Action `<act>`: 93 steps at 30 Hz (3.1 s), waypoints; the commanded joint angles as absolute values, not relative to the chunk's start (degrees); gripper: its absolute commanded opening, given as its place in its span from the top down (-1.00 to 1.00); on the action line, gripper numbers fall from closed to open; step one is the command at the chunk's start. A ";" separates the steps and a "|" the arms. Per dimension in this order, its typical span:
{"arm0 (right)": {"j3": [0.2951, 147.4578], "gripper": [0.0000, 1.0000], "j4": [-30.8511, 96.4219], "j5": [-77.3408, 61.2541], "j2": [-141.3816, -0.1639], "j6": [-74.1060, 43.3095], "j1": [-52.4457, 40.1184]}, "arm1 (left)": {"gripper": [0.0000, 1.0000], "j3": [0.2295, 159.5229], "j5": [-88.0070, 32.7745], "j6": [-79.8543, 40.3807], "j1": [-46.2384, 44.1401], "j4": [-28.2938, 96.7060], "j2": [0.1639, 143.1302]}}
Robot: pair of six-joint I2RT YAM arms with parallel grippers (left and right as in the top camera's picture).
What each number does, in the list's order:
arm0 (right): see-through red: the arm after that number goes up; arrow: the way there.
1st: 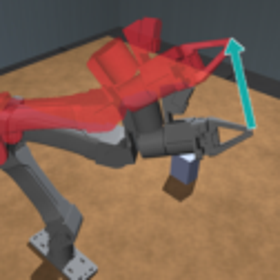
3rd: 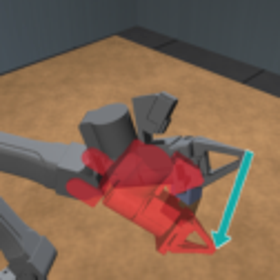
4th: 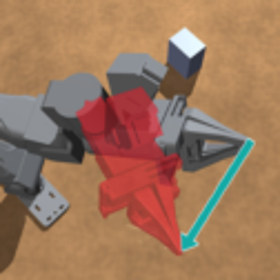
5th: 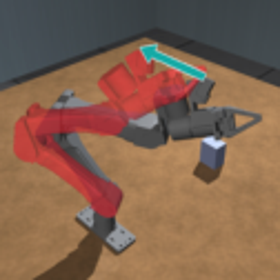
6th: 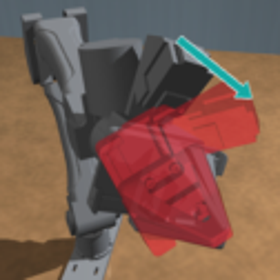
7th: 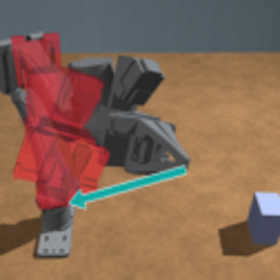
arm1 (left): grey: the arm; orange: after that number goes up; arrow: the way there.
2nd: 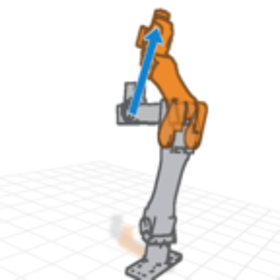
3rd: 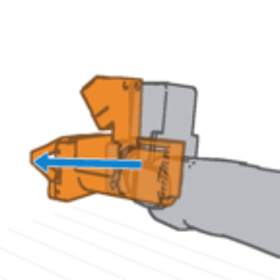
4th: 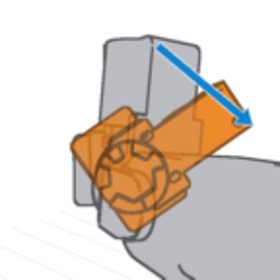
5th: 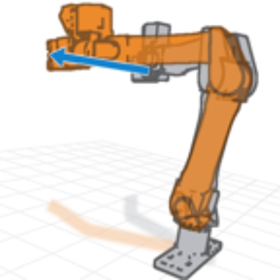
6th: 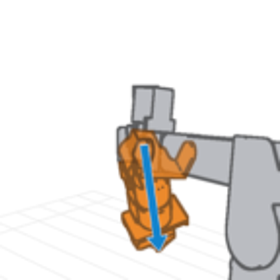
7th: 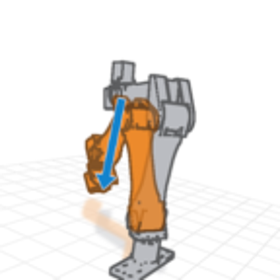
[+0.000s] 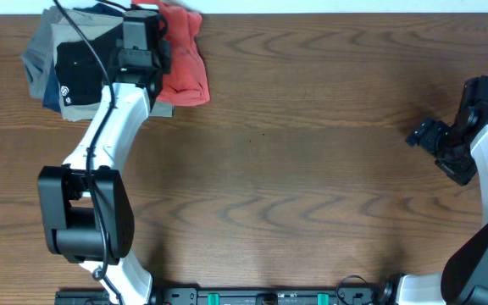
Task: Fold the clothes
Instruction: 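Carry the red shirt with the left gripper onto the clothes stack, then lower the shirt onto the stack and open the left gripper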
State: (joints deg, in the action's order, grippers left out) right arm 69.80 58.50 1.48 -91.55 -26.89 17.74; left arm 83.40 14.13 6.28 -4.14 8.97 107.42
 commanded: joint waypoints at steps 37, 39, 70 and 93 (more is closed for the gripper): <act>70.50 -0.98 58.52 1.69 -91.20 -26.52 17.89 | 0.87 84.33 19.11 -2.68 9.23 4.47 104.44; 70.50 -0.98 58.50 1.67 -91.20 -26.52 17.89 | 0.88 84.31 19.11 -2.68 10.02 4.89 105.23; 70.50 -0.98 58.52 1.67 -91.20 -26.52 17.89 | -0.96 84.29 18.33 -11.77 7.05 21.30 94.45; 70.50 -0.98 58.52 1.67 -91.20 -26.52 17.89 | -0.96 60.62 -4.62 -15.81 -14.90 55.27 65.32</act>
State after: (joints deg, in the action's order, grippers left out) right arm 69.80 58.50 1.48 -91.55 -26.89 17.74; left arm 63.00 -1.10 -15.46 -12.43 55.37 68.73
